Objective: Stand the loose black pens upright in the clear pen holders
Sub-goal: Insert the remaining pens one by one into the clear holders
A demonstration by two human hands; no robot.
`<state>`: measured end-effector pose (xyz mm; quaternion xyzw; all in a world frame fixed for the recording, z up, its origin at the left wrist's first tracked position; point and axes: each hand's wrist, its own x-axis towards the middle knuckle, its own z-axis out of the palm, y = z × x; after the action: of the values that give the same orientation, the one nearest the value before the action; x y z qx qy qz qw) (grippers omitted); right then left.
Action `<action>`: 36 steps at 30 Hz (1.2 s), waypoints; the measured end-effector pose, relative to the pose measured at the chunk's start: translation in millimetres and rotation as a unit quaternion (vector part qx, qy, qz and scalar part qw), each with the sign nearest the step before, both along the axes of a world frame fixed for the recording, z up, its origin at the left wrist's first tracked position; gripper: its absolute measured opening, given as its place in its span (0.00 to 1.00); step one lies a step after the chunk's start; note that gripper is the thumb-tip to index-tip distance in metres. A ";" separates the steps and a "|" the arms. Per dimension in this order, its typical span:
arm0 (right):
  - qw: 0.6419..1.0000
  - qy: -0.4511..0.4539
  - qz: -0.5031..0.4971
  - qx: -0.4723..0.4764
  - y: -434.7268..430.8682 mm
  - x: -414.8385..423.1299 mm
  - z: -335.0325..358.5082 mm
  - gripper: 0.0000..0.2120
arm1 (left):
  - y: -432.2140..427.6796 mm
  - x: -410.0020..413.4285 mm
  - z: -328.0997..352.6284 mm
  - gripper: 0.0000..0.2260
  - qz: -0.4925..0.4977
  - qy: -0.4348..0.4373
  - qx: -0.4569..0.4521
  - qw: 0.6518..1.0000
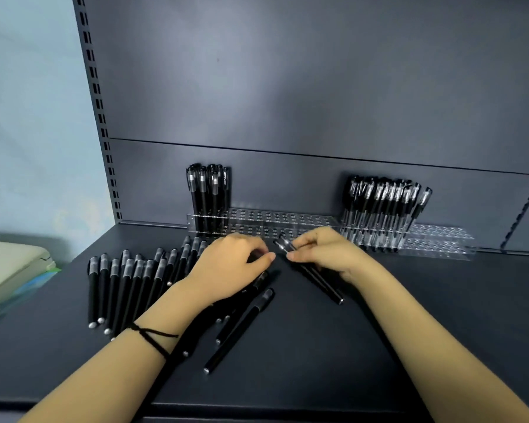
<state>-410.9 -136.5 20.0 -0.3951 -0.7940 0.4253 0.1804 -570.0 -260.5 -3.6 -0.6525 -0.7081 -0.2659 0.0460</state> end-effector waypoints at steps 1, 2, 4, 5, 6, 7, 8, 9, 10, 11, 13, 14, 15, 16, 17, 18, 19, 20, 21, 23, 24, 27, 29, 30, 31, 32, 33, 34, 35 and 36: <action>0.994 0.089 0.014 -0.066 -2.5 1.1 2.4 0.09 | -1.2 0.1 0.0 0.13 -0.015 -0.040 0.005 0.999; 0.974 0.177 0.038 -0.137 -5.5 1.2 4.9 0.06 | -1.6 -0.5 -0.8 0.14 -0.034 -0.087 0.006 0.996; 0.922 0.296 0.077 -0.238 -13.1 -2.4 9.2 0.03 | -3.0 2.5 -0.3 0.18 -0.085 -0.194 0.000 0.977; 0.904 0.326 0.088 -0.264 -17.5 -5.7 9.9 0.03 | -4.0 5.2 0.3 0.19 -0.111 -0.244 -0.006 0.963; 0.894 0.344 0.094 -0.273 -21.4 -9.9 9.2 0.04 | -4.7 7.9 0.6 0.18 -0.131 -0.284 -0.010 0.950; 0.890 0.354 0.097 -0.269 -24.9 -13.7 8.0 0.05 | -4.9 9.5 1.0 0.17 -0.146 -0.313 -0.011 0.938; 0.890 0.362 0.099 -0.259 -27.6 -17.1 6.0 0.04 | -5.0 10.2 0.9 0.16 -0.157 -0.332 -0.009 0.930; 0.891 0.369 0.100 -0.246 -29.8 -19.6 5.1 0.03 | -5.3 10.6 1.0 0.13 -0.165 -0.343 -0.006 0.925; 0.894 0.374 0.097 -0.229 -31.3 -21.0 4.9 0.02 | -5.1 10.4 1.0 0.10 -0.169 -0.353 -0.005 0.920; 0.902 0.369 0.088 -0.205 -32.5 -21.8 5.8 0.03 | -5.4 10.5 2.0 0.08 -0.173 -0.375 -0.004 0.911; 0.944 0.305 0.051 -0.114 -33.6 -18.1 9.0 0.05 | -5.6 8.6 6.0 0.08 -0.168 -0.456 0.010 0.874; 0.967 0.242 0.038 -0.063 -34.0 -14.0 9.9 0.08 | -5.4 5.6 8.2 0.09 -0.158 -0.502 0.032 0.850; 0.984 0.167 0.043 -0.034 -34.4 -9.5 10.1 0.11 | -4.9 1.7 10.5 0.09 -0.142 -0.539 0.059 0.828; 0.993 0.087 0.069 -0.034 -36.8 -5.7 9.7 0.14 | -4.7 -2.7 11.8 0.09 -0.121 -0.556 0.086 0.818; 0.993 0.010 0.105 -0.049 -40.7 -3.1 7.8 0.17 | -4.4 -6.9 12.4 0.10 -0.100 -0.561 0.108 0.814; 0.987 -0.053 0.139 -0.057 -45.7 -2.4 4.5 0.19 | -4.4 -10.5 12.5 0.10 -0.082 -0.561 0.124 0.814; 0.982 -0.090 0.160 -0.048 -49.8 -3.2 0.5 0.19 | -4.6 -13.6 12.8 0.10 -0.069 -0.563 0.137 0.812; 0.981 -0.102 0.165 -0.025 -52.7 -5.2 -3.2 0.19 | -4.3 -16.2 12.6 0.10 -0.059 -0.565 0.145 0.810; 0.983 -0.096 0.157 0.002 -54.3 -8.5 -6.1 0.19 | -4.6 -18.5 12.6 0.10 -0.053 -0.566 0.150 0.809; 0.985 -0.090 0.131 0.061 -55.9 -14.7 -8.8 0.20 | -6.3 -22.1 13.8 0.10 -0.048 -0.558 0.158 0.813; 0.984 -0.094 0.119 0.091 -56.1 -17.8 -10.1 0.19 | -6.7 -23.9 14.5 0.10 -0.050 -0.551 0.161 0.817; 0.974 -0.119 0.099 0.163 -58.3 -30.6 -13.2 0.24 | -6.8 -29.5 19.5 0.09 -0.063 -0.521 0.157 0.837; 0.969 -0.140 0.091 0.182 -59.7 -42.4 -14.7 0.28 | -6.6 -33.8 22.8 0.09 -0.065 -0.490 0.144 0.857; 0.967 -0.150 0.085 0.189 -60.1 -48.0 -15.2 0.29 | -6.7 -35.2 23.1 0.09 -0.066 -0.483 0.140 0.862; 0.964 -0.161 0.077 0.197 -60.1 -53.6 -15.7 0.29 | -7.1 -37.0 22.3 0.09 -0.068 -0.485 0.139 0.861; 0.961 -0.174 0.070 0.203 -60.6 -58.1 -16.0 0.29 | -7.2 -38.1 20.2 0.09 -0.066 -0.494 0.142 0.855; 0.959 -0.184 0.066 0.206 -60.6 -62.0 -16.6 0.28 | -7.2 -39.1 17.7 0.09 -0.061 -0.506 0.145 0.848; 0.958 -0.189 0.066 0.205 -60.9 -64.1 -16.7 0.27 | -7.1 -39.4 15.6 0.09 -0.053 -0.518 0.148 0.841; 0.961 -0.185 0.067 0.196 -61.0 -64.0 -16.1 0.27 | -7.4 -39.4 14.1 0.09 -0.048 -0.527 0.150 0.835; 0.966 -0.175 0.067 0.179 -60.8 -63.1 -14.6 0.28 | -7.9 -39.9 13.0 0.09 -0.047 -0.534 0.152 0.830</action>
<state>-474.0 -197.3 5.4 -0.3703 -0.9011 0.2117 0.0779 -610.0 -268.5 9.4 -0.4261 -0.5417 -0.6788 -0.2535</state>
